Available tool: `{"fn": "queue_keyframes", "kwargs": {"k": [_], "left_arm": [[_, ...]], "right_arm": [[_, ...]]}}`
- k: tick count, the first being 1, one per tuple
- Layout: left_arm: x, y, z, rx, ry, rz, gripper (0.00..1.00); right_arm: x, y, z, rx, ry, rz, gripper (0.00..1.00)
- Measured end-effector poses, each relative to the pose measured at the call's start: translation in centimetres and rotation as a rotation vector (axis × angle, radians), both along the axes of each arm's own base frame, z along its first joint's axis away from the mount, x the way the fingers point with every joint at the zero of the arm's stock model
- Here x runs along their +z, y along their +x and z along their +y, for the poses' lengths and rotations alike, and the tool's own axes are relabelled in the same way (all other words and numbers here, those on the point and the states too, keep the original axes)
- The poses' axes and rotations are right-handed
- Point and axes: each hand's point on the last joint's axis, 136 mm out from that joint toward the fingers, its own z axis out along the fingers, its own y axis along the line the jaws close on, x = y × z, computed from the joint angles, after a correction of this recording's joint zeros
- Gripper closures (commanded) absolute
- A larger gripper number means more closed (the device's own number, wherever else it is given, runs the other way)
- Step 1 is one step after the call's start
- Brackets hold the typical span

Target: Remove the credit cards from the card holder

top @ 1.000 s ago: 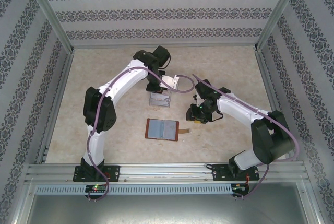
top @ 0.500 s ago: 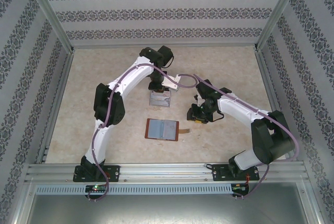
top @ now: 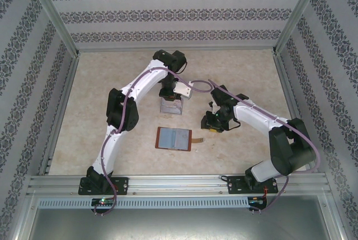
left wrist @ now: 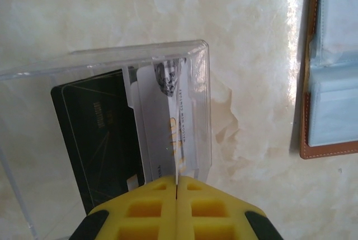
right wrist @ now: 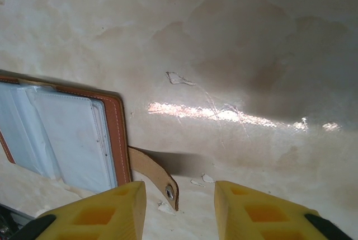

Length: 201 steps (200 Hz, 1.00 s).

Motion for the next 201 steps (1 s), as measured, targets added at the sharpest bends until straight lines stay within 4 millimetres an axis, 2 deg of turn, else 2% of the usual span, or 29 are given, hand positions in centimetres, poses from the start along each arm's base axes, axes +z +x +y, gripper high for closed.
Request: {"fn": "queue_keyframes", "kwargs": {"k": [138, 201], "left_arm": [[-2.6, -0.2, 0.4, 0.020, 0.052, 0.055, 0.97], [-2.9, 0.2, 0.9, 0.040, 0.084, 0.041, 0.77]], "right_arm": [[-0.1, 0.0, 0.0, 0.000, 0.000, 0.002, 0.62], [-0.1, -0.1, 0.0, 0.001, 0.001, 0.007, 0.61]]}}
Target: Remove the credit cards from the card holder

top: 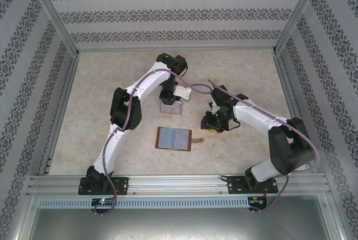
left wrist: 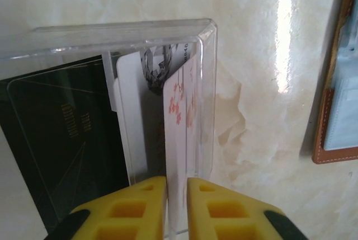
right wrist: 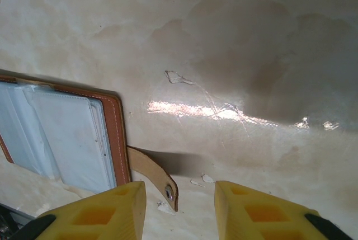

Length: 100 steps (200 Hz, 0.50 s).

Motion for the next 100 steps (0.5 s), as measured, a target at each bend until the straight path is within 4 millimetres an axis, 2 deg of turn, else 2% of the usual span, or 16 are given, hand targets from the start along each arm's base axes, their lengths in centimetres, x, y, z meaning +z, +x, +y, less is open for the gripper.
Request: {"fn": "queue_keyframes", "kwargs": {"k": [13, 38, 100], "left_arm": [[0.0, 0.1, 0.1, 0.006, 0.006, -0.005, 0.73], [0.3, 0.3, 0.0, 0.019, 0.001, -0.020, 0.71], [3.6, 1.0, -0.7, 0.166, -0.082, -0.119, 0.70]], "right_arm": [[0.0, 0.0, 0.0, 0.000, 0.000, 0.001, 0.61], [0.0, 0.0, 0.0, 0.000, 0.000, 0.001, 0.61], [0.3, 0.1, 0.4, 0.008, 0.004, -0.009, 0.62]]}}
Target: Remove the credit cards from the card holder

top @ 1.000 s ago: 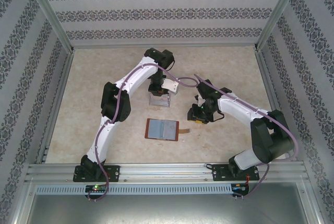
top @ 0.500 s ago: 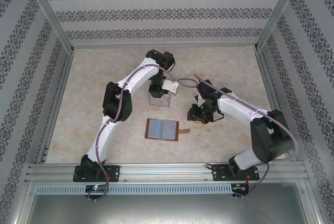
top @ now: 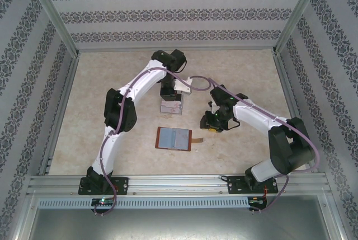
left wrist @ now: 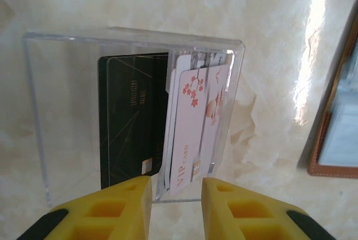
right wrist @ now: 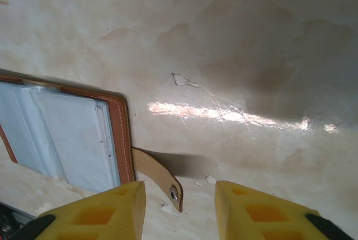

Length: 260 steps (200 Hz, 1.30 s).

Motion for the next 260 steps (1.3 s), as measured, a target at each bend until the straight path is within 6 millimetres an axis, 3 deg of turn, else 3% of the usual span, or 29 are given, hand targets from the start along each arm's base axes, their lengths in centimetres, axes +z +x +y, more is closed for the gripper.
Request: {"fn": "queue_keyframes", "kwargs": {"k": [46, 82, 134, 153, 198, 260], "left_arm": [[0.9, -1.5, -0.6, 0.220, -0.144, -0.029, 0.61], [2.7, -2.2, -1.1, 0.445, -0.301, -0.061, 0.61], [5.0, -2.8, -1.2, 0.789, -0.475, -0.030, 0.77], [5.3, -3.0, -1.8, 0.886, -0.523, 0.026, 0.77], [3.6, -5.5, -1.8, 1.125, -0.564, 0.209, 0.73], [-0.2, -7.9, -1.7, 1.419, -0.555, 0.414, 0.80]], "right_arm": [[0.1, -0.4, 0.8, 0.023, 0.005, -0.001, 0.62], [0.2, -0.9, 1.7, 0.042, 0.013, 0.000, 0.62], [0.5, -1.5, 3.6, 0.065, 0.046, -0.004, 0.63], [0.7, -1.6, 4.4, 0.066, 0.071, -0.006, 0.67], [0.6, -1.7, 6.0, 0.066, 0.128, 0.004, 0.74], [-1.8, -3.0, 6.0, 0.062, 0.111, 0.063, 0.78]]}}
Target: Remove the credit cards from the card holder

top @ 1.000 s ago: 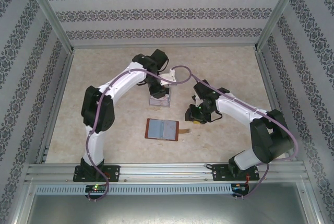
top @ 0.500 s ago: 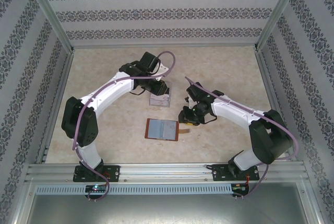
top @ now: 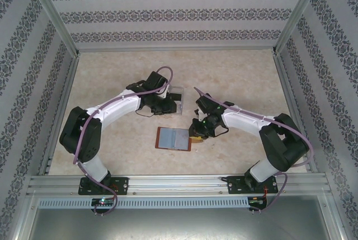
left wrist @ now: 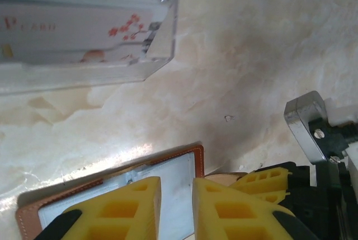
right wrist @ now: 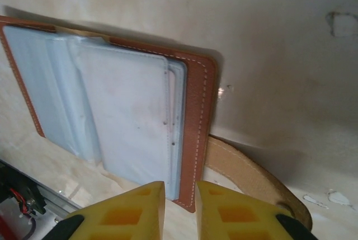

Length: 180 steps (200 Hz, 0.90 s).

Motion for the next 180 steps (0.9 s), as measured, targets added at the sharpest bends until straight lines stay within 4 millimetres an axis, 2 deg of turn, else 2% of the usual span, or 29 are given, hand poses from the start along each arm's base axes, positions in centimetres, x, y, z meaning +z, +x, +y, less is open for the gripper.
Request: {"fn": "queue_keyframes", "kwargs": {"k": [33, 98, 157, 180], "left_arm": [[-1.1, -1.4, -0.3, 0.050, -0.014, 0.054, 0.82], [-2.2, -4.5, -3.0, 0.046, -0.076, 0.115, 0.85], [-2.6, -6.9, -5.5, -0.007, -0.153, 0.178, 0.92], [-3.7, -7.8, -6.4, -0.037, -0.156, 0.219, 0.92]], "right_arm": [[-0.7, -0.2, -0.1, -0.003, -0.008, 0.015, 0.81], [-2.3, -0.4, -0.2, 0.002, -0.029, 0.053, 0.83], [-3.1, -0.7, -0.4, 0.024, -0.050, 0.044, 0.84], [-3.1, -0.7, -0.4, 0.024, -0.046, 0.038, 0.84]]}}
